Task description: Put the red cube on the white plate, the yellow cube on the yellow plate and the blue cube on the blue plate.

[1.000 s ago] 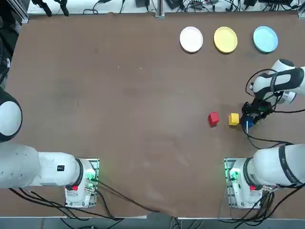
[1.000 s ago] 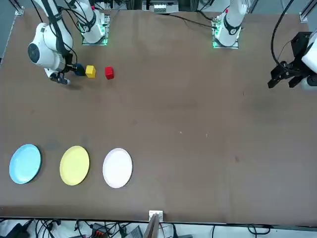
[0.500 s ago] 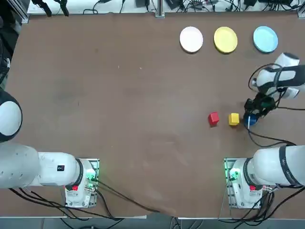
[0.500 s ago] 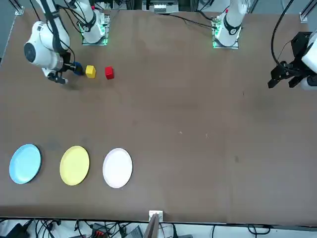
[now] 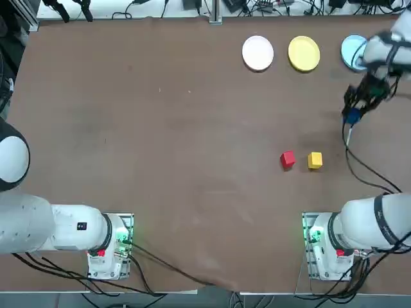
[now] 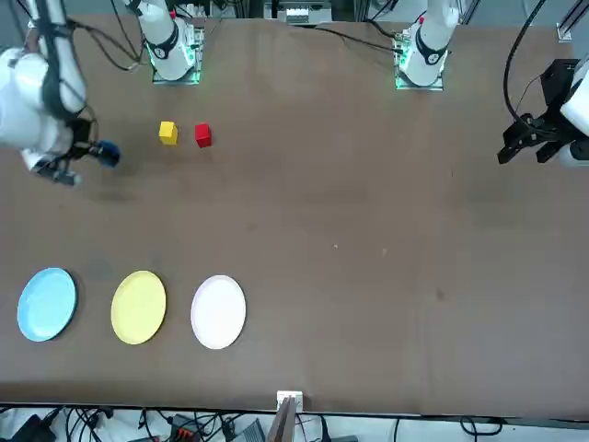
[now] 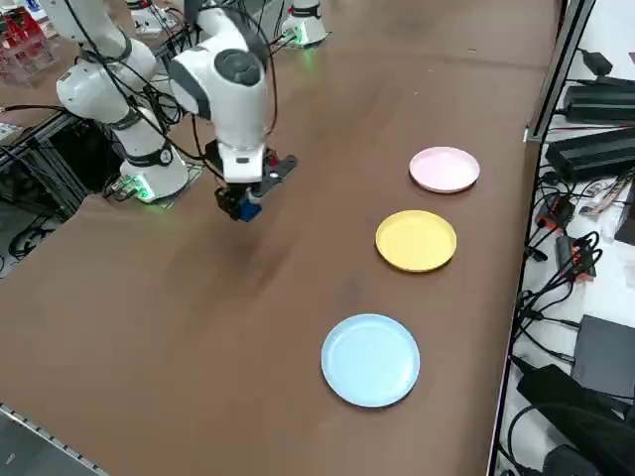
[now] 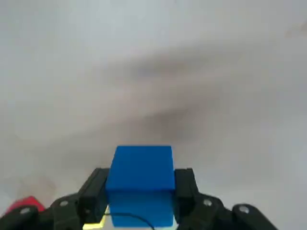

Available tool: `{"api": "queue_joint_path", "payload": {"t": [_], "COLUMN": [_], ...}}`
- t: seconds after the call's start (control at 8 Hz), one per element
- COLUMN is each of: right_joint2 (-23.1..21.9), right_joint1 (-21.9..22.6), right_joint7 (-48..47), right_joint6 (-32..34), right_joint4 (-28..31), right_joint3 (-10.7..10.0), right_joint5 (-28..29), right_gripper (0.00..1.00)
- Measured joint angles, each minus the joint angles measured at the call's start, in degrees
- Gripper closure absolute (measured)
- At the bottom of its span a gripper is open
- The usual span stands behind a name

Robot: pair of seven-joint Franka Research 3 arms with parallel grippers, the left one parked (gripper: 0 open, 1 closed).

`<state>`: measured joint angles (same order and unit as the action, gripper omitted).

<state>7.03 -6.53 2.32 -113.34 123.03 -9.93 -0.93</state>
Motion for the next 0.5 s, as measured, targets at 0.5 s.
{"api": "queue_joint_path", "payload": {"t": [0.5], "right_joint2": [22.38], "right_joint1": [-0.12], "right_joint7": [0.13], "right_joint6": [9.82], "right_joint4": [-35.33], "right_joint3": [0.01], "right_joint5": [0.0], "right_gripper": [0.31]}}
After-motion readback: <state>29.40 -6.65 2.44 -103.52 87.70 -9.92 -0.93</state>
